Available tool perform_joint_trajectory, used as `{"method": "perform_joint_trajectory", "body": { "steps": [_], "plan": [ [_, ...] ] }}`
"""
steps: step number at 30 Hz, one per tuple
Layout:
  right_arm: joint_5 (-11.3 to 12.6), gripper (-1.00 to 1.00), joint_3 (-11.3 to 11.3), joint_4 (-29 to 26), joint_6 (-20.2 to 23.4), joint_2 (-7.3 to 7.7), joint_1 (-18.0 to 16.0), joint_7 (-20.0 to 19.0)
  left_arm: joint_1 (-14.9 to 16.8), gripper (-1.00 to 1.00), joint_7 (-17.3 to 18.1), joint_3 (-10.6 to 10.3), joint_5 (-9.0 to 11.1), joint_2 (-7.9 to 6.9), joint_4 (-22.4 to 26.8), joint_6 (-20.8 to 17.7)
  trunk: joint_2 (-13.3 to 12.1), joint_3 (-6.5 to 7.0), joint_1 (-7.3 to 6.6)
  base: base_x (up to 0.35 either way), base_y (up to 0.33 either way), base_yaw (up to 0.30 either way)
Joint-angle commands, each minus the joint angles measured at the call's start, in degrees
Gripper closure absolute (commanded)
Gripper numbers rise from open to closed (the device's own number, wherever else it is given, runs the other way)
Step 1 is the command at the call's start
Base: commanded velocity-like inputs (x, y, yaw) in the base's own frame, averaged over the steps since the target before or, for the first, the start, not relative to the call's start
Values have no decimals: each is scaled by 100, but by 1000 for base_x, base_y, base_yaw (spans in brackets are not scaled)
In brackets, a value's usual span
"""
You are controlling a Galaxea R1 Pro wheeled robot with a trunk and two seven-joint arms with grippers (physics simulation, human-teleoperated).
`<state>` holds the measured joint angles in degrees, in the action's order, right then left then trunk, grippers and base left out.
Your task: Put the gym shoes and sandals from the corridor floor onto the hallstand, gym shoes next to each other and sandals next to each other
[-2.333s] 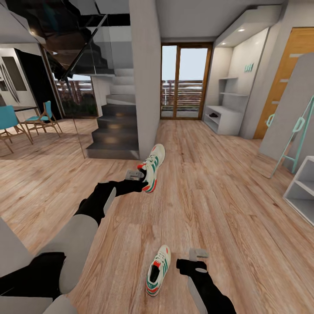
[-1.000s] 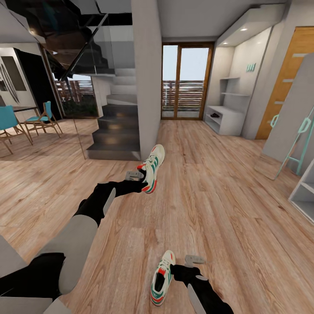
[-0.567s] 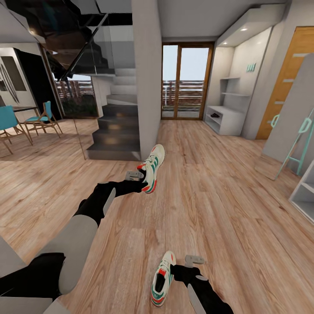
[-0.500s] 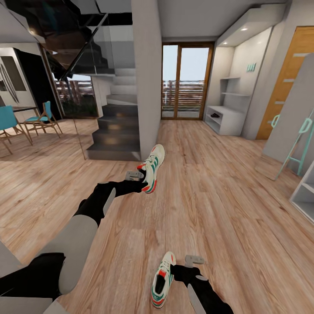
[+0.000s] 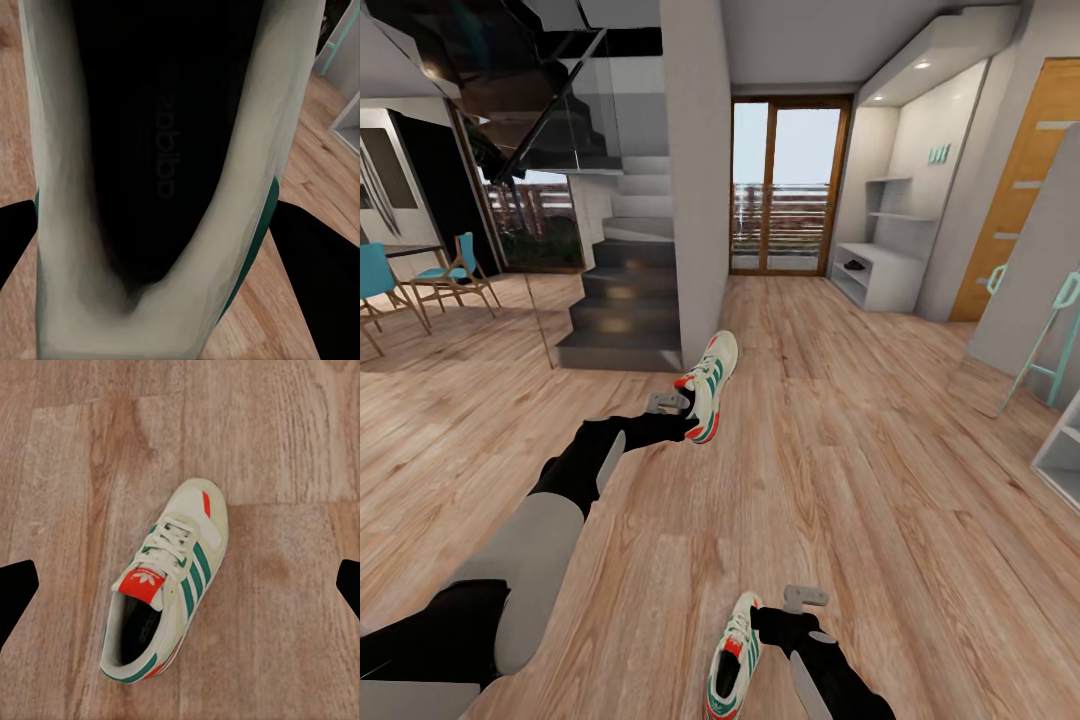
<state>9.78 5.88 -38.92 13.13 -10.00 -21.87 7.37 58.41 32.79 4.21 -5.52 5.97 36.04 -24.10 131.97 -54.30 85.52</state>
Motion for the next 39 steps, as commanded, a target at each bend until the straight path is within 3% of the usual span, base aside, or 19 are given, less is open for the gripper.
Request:
{"method": "perform_joint_trajectory", "body": {
  "steps": [1, 12, 20, 39],
  "plan": [
    [59, -100, 16, -11, 23, 0, -1, 46, 3, 100, 52, 45, -56, 9, 8, -33, 2, -6, 0, 127, 0, 0],
    [59, -100, 12, 6, 23, 0, -1, 46, 3, 100, 59, 56, -32, 96, 1, -20, 2, -6, 0, 79, 0, 0],
    [59, -100, 19, 66, 23, 0, -1, 46, 3, 100, 61, -274, -21, 268, 6, -39, 2, -6, 0, 6, 0, 0],
    [59, -100, 10, 64, 23, 0, -1, 46, 3, 100, 61, -307, -19, 281, 4, -33, 2, -6, 0, 76, 56, 0]
  ]
}}
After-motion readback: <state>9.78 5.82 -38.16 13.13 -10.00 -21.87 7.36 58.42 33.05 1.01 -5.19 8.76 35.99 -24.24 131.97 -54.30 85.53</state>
